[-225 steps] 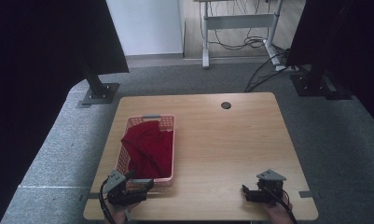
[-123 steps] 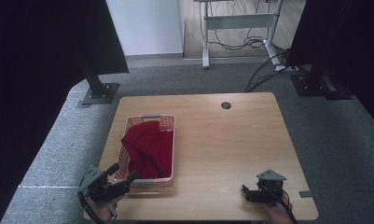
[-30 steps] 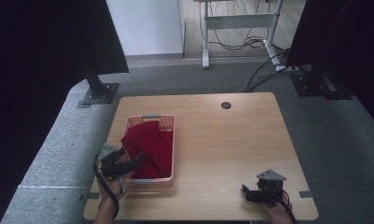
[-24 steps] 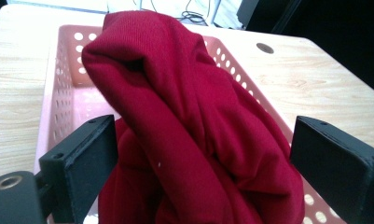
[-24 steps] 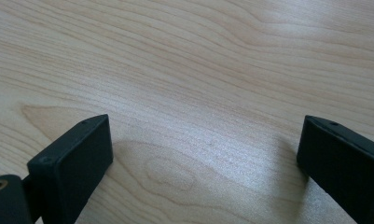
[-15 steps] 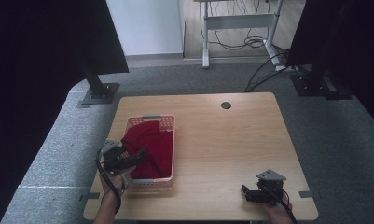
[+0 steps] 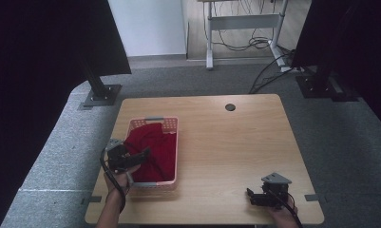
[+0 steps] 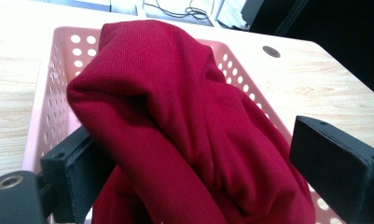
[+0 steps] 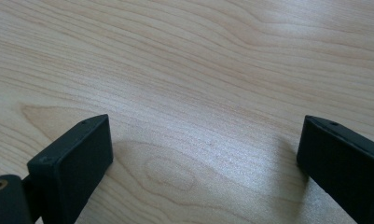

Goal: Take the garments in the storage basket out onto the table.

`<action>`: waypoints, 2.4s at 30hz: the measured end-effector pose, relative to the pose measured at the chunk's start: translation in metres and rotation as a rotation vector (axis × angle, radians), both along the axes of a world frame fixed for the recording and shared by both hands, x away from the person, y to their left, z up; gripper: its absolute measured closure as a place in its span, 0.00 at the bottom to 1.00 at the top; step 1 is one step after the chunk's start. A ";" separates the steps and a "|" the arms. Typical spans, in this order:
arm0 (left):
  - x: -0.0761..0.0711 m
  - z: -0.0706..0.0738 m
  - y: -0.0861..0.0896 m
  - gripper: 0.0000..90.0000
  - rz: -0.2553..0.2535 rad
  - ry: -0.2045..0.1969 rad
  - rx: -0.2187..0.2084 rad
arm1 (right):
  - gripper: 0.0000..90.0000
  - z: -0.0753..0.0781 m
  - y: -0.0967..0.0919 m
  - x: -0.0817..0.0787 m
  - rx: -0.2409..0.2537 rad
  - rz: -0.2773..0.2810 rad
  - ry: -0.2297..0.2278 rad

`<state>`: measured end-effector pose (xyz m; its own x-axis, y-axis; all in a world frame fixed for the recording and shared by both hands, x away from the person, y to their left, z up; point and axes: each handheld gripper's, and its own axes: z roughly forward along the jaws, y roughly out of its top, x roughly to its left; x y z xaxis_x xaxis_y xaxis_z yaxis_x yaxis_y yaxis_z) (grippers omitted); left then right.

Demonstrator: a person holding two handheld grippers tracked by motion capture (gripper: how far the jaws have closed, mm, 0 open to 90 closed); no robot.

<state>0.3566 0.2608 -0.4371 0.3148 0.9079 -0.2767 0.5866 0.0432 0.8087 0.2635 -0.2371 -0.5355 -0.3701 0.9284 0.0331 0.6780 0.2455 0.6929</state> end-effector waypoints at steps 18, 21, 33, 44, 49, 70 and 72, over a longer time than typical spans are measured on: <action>0.019 -0.004 -0.010 0.10 -0.005 0.047 -0.001 | 0.04 0.000 0.000 0.000 0.000 0.000 0.000; 0.022 -0.005 -0.011 0.10 -0.003 0.054 0.000 | 0.04 0.000 0.000 0.000 0.000 0.000 0.000; 0.031 -0.012 -0.012 0.23 0.000 0.087 0.000 | 0.04 0.000 0.000 0.000 0.000 0.000 0.000; 0.033 -0.018 -0.008 0.56 -0.009 0.089 -0.027 | 0.04 0.000 0.000 0.000 0.000 0.000 0.000; 0.032 -0.015 -0.007 0.68 -0.019 0.072 -0.039 | 0.04 0.000 0.000 0.000 0.000 0.000 0.000; 0.011 0.009 -0.010 0.81 -0.019 -0.106 -0.055 | 0.04 0.000 0.000 0.000 0.000 0.000 0.000; 0.009 0.014 -0.010 0.81 -0.023 -0.123 -0.052 | 0.04 0.000 0.000 0.000 0.000 0.000 0.000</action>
